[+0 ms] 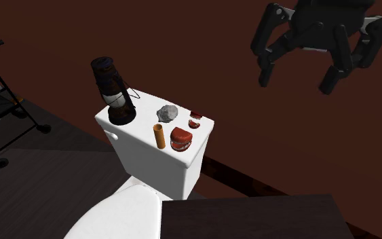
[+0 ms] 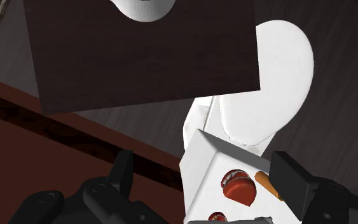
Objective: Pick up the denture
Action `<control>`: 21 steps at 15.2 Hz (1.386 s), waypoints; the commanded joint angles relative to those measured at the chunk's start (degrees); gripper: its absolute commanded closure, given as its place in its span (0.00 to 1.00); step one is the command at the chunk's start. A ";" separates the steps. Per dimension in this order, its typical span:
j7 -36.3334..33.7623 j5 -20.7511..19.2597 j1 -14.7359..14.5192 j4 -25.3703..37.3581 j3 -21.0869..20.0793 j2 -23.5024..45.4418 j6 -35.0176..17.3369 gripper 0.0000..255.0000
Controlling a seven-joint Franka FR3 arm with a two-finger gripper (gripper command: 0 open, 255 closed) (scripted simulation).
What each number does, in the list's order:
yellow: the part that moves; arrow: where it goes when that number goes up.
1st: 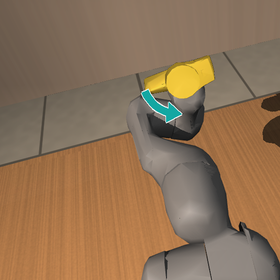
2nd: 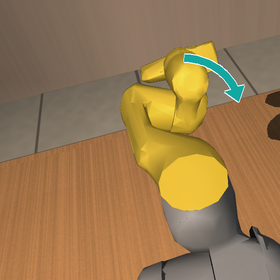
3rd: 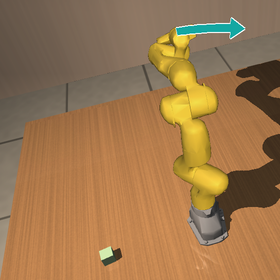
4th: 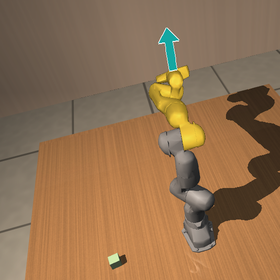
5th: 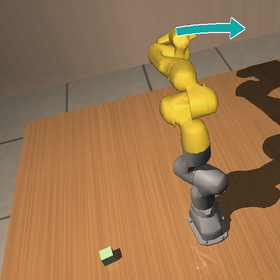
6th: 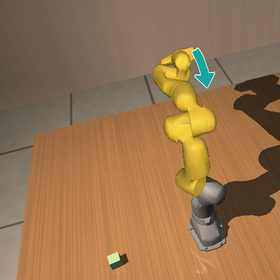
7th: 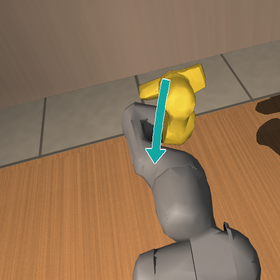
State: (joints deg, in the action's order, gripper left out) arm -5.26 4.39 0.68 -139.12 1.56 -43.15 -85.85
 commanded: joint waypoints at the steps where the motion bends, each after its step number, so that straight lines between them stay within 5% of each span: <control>1: 0.00 0.00 0.00 0.00 0.00 0.00 0.00 0.00; 11: -9.85 4.66 -1.92 -3.05 -7.77 15.64 -16.55 0.00; 21: -19.75 5.14 -3.38 2.07 -13.37 37.60 -31.10 0.00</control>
State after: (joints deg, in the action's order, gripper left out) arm -23.83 9.51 -2.44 -137.46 -11.29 -7.44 -115.68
